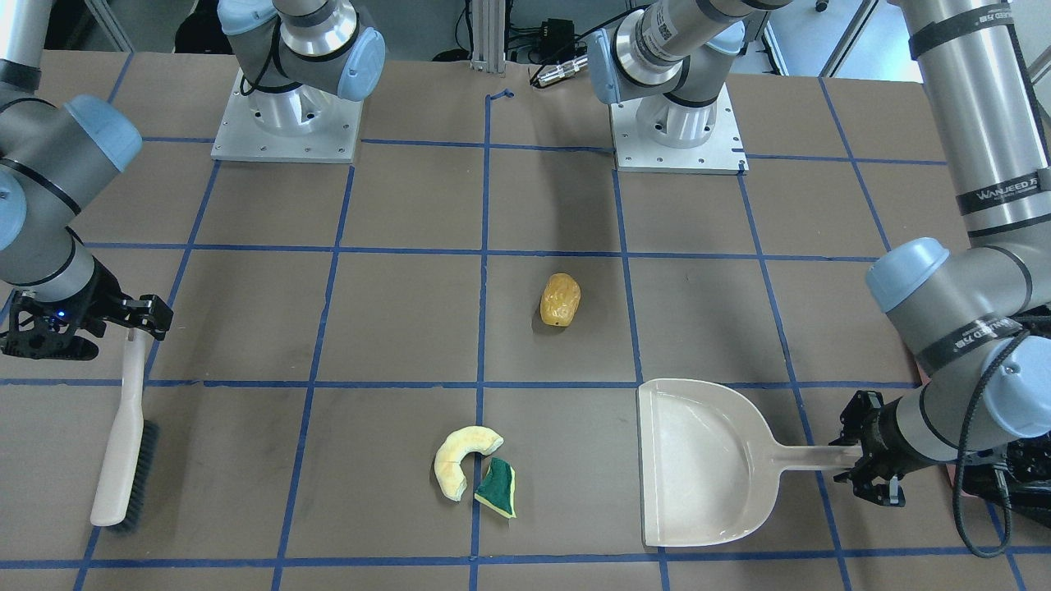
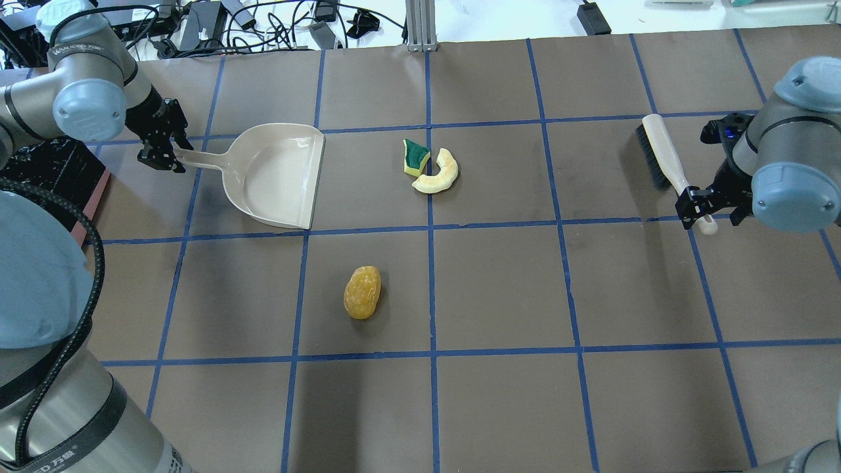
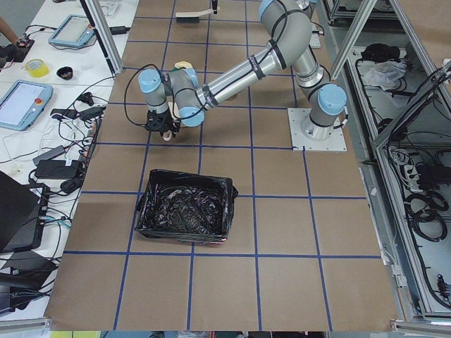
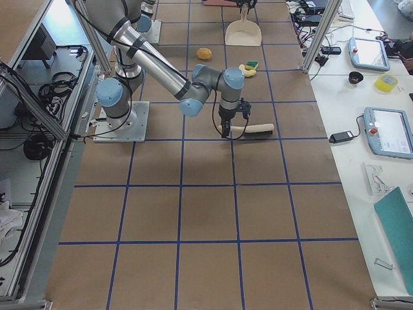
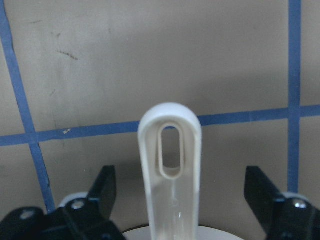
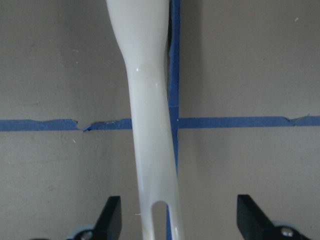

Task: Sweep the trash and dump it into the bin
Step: 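Slide the dustpan with the left gripper toward the sponge and peel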

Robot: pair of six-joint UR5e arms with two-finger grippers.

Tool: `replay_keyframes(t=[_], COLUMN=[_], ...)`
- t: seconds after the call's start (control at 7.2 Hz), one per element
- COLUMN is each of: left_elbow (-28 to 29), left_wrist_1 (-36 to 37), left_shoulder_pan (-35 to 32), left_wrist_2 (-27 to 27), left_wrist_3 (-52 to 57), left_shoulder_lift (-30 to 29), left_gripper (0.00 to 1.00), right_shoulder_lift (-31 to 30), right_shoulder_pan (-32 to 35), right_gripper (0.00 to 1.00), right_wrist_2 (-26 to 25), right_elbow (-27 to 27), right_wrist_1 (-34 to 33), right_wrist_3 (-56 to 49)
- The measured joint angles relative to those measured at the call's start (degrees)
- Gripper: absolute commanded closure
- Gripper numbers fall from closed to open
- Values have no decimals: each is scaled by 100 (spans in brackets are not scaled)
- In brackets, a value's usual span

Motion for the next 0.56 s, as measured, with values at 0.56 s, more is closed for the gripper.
replay_keyframes(t=[0.56], left_elbow=[-22], left_wrist_1=[7], left_shoulder_pan=[5], left_wrist_2=[-93], left_wrist_3=[-224], left_shoulder_lift=[50], left_gripper=[100], right_shoulder_lift=[81], right_shoulder_pan=[7], right_gripper=[16], right_wrist_2=[146], right_elbow=[14], right_wrist_1=[-266], right_wrist_3=[81])
